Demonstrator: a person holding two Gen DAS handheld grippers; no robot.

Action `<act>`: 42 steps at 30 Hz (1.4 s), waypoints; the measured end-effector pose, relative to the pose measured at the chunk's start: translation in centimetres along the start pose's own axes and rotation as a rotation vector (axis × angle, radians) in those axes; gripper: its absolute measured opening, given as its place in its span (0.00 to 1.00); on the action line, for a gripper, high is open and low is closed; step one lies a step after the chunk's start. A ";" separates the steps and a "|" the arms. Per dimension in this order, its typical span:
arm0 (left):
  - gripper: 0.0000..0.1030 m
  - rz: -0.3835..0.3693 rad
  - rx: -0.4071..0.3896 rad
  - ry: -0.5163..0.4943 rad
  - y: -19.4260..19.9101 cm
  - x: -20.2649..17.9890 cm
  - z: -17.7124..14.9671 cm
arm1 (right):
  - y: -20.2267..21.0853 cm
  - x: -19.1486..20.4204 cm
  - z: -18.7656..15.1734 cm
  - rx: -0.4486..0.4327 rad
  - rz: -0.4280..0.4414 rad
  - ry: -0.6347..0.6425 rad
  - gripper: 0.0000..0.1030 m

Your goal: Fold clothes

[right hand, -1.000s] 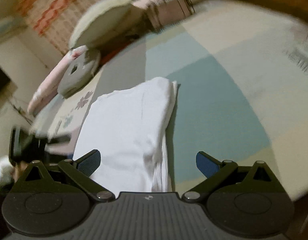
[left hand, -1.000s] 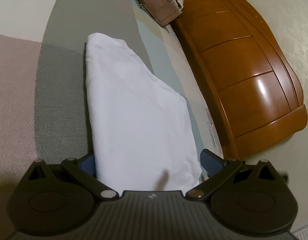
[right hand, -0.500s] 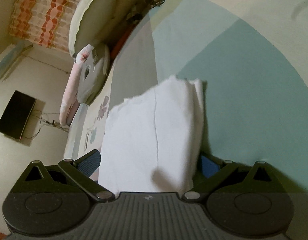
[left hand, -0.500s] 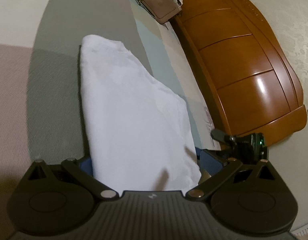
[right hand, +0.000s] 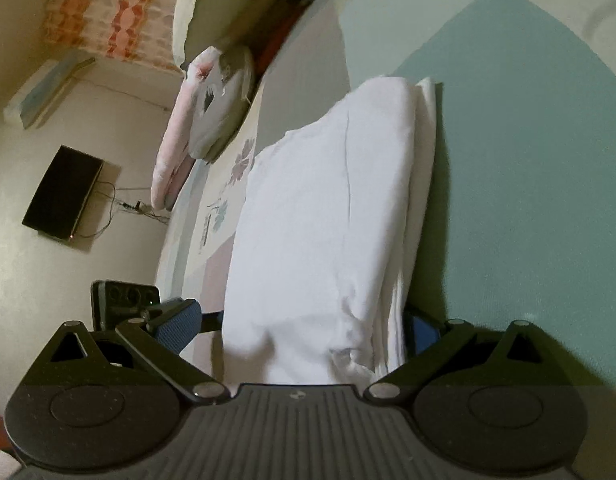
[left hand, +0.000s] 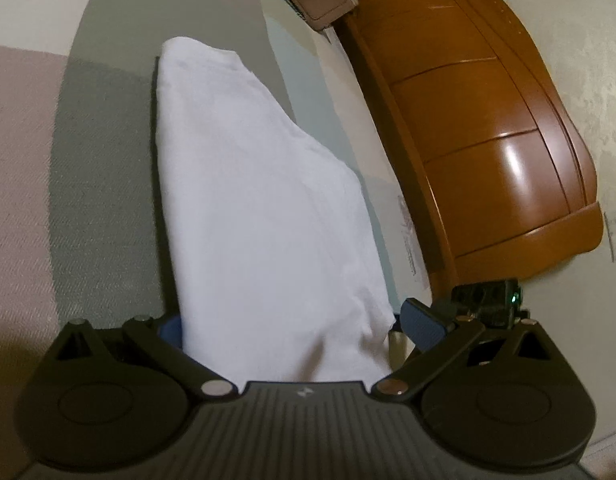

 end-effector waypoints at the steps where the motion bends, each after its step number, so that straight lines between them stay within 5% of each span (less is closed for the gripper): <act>1: 0.99 0.005 -0.004 0.004 -0.5 0.0 0.4 | -0.5 0.0 0.4 -0.009 -0.004 0.003 1.00; 9: 0.99 0.018 -0.029 -0.023 -1.7 -0.7 0.6 | -2.7 0.0 2.5 -0.042 -0.016 -0.002 1.00; 15: 0.99 -0.072 -0.050 0.043 0.5 0.2 -0.3 | -0.6 -0.4 0.6 -0.041 0.119 0.002 1.00; 22: 0.95 0.002 -0.031 -0.033 -1.6 -0.5 0.8 | -3.0 0.7 1.2 -0.060 0.058 0.126 1.00; 26: 0.84 0.031 -0.074 -0.044 -1.6 -0.1 0.9 | -4.0 1.1 1.3 -0.077 0.028 0.184 0.99; 29: 0.70 0.068 -0.091 -0.042 -1.6 0.1 0.9 | -3.9 0.9 1.1 -0.090 -0.013 0.213 0.85; 33: 0.47 0.103 -0.109 -0.030 -1.2 1.2 0.9 | -3.0 -2.2 1.8 -0.114 -0.068 0.124 0.16; 34: 0.34 0.108 -0.120 -0.030 -1.2 1.4 0.8 | -2.9 -3.1 2.0 -0.120 -0.069 0.082 0.15; 42: 0.24 0.201 -0.164 -0.056 -1.1 0.6 0.3 | -3.4 -1.3 0.5 -0.186 -0.175 0.185 0.16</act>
Point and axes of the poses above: each gripper's, at about its wrist camera, not at the fingertips, and y roughly against the way its jaws point, x to its left, z to its top, the point moved 5 cm from there along -y, roughly the way its jaws point, and after that the axes turned 14 degrees about -x, right-handed, at the moved point
